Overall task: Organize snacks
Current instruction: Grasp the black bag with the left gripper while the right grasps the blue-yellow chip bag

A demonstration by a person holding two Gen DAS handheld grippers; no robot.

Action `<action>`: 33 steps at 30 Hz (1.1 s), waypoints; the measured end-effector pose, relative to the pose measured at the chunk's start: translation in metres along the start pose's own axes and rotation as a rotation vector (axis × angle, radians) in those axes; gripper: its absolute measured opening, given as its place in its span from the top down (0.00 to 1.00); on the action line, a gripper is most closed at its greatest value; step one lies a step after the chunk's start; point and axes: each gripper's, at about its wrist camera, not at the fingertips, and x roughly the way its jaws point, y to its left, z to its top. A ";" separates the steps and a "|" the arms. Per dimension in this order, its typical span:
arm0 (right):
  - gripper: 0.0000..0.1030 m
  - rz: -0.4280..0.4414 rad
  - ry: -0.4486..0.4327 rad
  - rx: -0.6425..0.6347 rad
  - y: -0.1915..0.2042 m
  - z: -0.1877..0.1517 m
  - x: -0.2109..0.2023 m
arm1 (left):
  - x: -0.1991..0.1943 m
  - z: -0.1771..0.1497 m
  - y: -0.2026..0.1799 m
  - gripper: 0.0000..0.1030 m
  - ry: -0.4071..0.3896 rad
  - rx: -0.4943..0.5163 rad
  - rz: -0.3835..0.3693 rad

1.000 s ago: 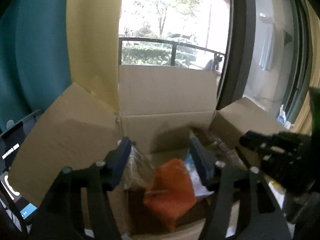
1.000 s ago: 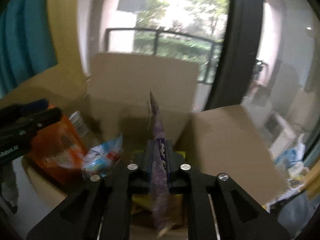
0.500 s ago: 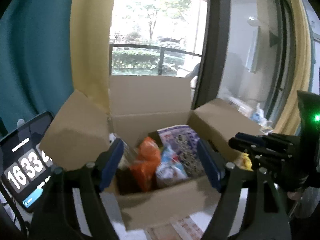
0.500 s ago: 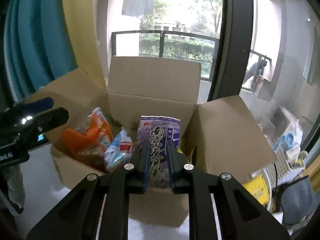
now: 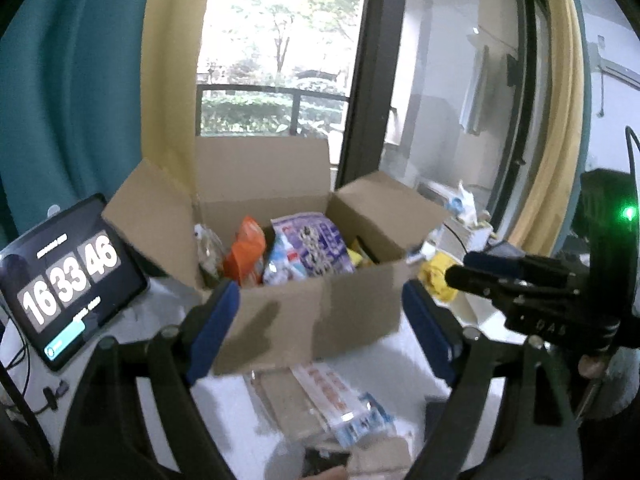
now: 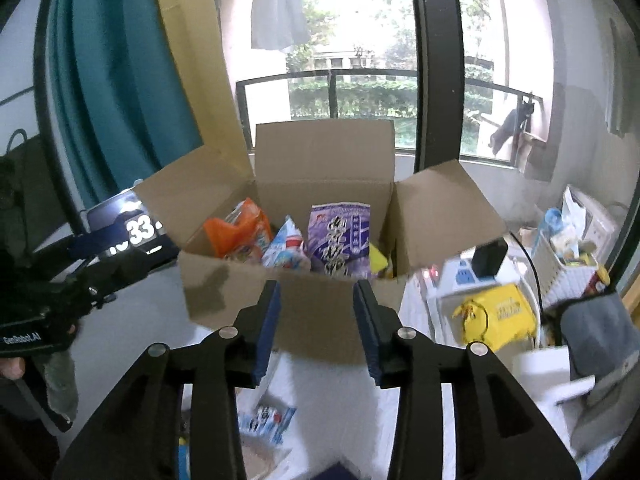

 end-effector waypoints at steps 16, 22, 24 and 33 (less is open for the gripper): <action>0.43 0.010 0.093 0.110 -0.004 -0.088 -0.039 | -0.023 -0.086 -0.011 0.18 0.187 -0.040 -0.026; 0.40 0.035 0.155 0.168 -0.004 -0.125 -0.043 | -0.027 -0.121 -0.002 0.18 0.255 -0.087 -0.020; 0.40 0.058 0.179 0.174 0.002 -0.136 -0.044 | -0.029 -0.132 0.002 0.18 0.274 -0.105 -0.020; 0.40 0.235 0.268 0.141 0.057 -0.154 -0.036 | -0.027 -0.164 0.017 0.18 0.330 -0.152 -0.005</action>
